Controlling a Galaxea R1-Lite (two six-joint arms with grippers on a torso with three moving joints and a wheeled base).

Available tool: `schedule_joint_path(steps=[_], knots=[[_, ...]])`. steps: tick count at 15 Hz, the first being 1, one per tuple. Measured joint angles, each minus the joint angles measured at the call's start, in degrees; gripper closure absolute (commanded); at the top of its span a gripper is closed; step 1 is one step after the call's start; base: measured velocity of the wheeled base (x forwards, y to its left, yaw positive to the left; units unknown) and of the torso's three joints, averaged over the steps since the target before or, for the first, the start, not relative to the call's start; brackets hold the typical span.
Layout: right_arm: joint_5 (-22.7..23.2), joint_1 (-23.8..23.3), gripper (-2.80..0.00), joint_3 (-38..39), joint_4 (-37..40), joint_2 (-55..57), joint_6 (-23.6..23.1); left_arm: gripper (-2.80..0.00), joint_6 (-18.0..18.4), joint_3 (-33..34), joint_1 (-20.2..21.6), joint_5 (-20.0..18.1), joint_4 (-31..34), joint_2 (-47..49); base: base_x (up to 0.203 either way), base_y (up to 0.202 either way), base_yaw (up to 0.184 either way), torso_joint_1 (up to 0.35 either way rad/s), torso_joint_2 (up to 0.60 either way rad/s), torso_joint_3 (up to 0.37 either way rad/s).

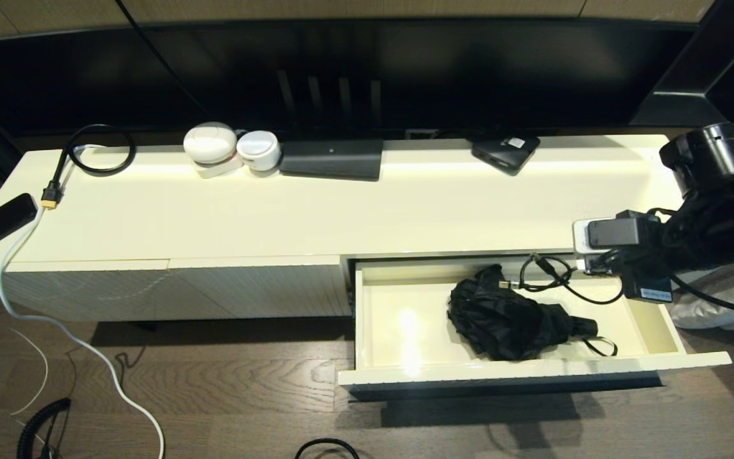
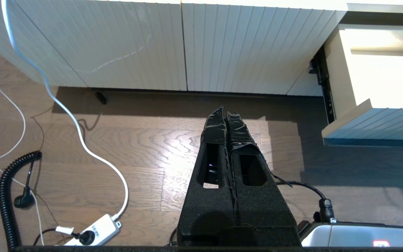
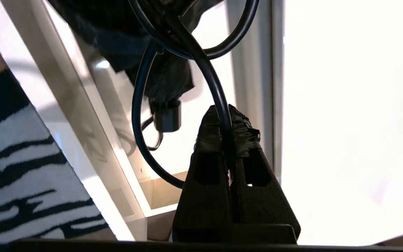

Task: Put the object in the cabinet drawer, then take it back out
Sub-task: Take the data cable out of the drawer and put it on the table

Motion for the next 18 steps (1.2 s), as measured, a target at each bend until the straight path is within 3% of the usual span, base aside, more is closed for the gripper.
schedule_joint_path(steps=[5,9,12,18], knots=[[-6.3,7.0,0.00,-1.9,-3.0,-3.2,5.0,0.00,0.0,0.0,0.0,0.0,0.0,0.0,0.000,0.000,0.000,0.000,0.00,0.000],[-10.0,11.6,0.00,-6.4,-14.4,2.5,7.0,0.00,0.0,0.0,0.0,0.0,0.0,0.0,0.000,0.000,0.000,0.000,0.00,0.000],[-15.1,14.0,0.00,-12.0,-16.9,8.6,8.5,0.00,0.0,0.0,0.0,0.0,0.0,0.0,0.000,0.000,0.000,0.000,0.00,0.000],[-16.0,17.2,0.00,-18.0,-23.8,19.0,9.8,0.00,0.0,0.0,0.0,0.0,0.0,0.0,0.000,0.000,0.000,0.000,0.00,0.000]])
